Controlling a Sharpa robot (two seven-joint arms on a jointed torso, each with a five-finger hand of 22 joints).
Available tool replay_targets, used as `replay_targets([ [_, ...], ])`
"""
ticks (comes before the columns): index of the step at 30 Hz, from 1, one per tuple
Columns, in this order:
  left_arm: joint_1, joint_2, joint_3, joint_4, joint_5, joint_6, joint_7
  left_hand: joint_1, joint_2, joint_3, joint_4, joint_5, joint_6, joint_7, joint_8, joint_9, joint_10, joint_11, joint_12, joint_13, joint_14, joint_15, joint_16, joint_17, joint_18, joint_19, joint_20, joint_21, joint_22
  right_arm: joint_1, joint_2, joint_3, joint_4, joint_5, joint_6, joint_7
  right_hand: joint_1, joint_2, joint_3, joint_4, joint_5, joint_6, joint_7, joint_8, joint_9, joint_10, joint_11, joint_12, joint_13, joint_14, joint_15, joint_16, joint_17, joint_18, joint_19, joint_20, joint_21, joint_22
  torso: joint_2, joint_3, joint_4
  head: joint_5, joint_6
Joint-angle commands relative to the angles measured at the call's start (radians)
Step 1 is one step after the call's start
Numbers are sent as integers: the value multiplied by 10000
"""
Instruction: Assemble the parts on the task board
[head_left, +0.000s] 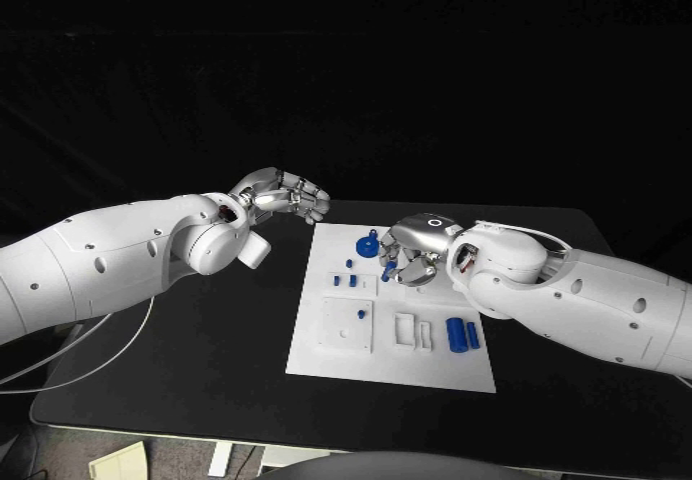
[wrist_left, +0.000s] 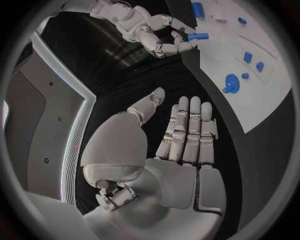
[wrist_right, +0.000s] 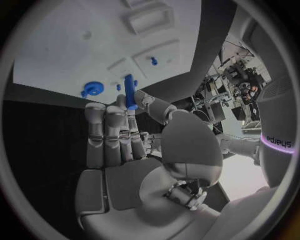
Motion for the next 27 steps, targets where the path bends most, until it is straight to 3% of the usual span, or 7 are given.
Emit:
replay_targets([
  [1, 5, 47, 5, 30, 49, 124, 162, -12, 30, -22, 14, -1, -56, -3, 45, -8, -93, -6, -15, -12, 80, 10, -41, 10, 105, 8, 65, -67, 9, -36, 263, -101, 142, 176, -178, 258, -21, 93, 55, 20, 33, 55, -11, 32, 46, 214, -66, 50, -16, -24, -98, 37, 17, 938, 14, -35, 39, 11, 11, -1, 6, 89, -31],
  [7, 5, 129, 5, 25, 62, 139, 154, -18, 30, -25, 17, -1, -55, -3, 48, -9, -92, -6, -14, -12, 81, 11, -45, 15, 105, 9, 65, -68, 11, -132, 696, -383, 212, 149, -176, 288, -50, 155, 44, -14, 33, 28, -3, 22, 68, 194, -64, 43, 20, -27, -97, 42, 22, 938, 17, -58, 51, 22, 11, -20, 61, 98, -41],
  [10, 6, 151, 6, 25, 63, 130, 153, -20, 32, -25, 18, -1, -56, -3, 49, -10, -92, -6, -14, -12, 83, 11, -47, 18, 105, 10, 65, -70, 13, -236, 985, -591, 123, -26, -161, 259, -59, 177, 40, -38, 33, 22, -2, 21, 79, 187, -63, 40, 36, -29, -97, 43, 23, 938, 16, -68, 54, 26, 12, -14, 21, 179, -88],
  [16, 6, 224, 6, 12, 63, 148, 150, -22, 34, -26, 20, 0, -56, -3, 52, -11, -91, -7, -13, -13, 85, 10, -53, 24, 105, 10, 65, -73, 15, -439, 1354, -883, -187, -536, -155, 323, -73, 184, 37, -77, 36, 15, -1, 19, 96, 177, -62, 36, 62, -33, -95, 43, 23, 938, 10, -78, 58, 32, 19, -4, 48, 290, -122],
  [27, 5, 317, 6, -22, 64, 187, 148, -30, 39, -28, 23, 0, -58, -3, 56, -13, -92, -7, -12, -14, 86, 11, -64, 35, 105, 11, 65, -79, 20, -724, 1661, -974, -497, -941, -226, 260, -73, 198, 45, -109, 34, 15, -2, 20, 112, 172, -63, 35, 86, -33, -96, 44, 23, 938, 9, -85, 63, 37, 18, -4, 37, 439, -205],
])
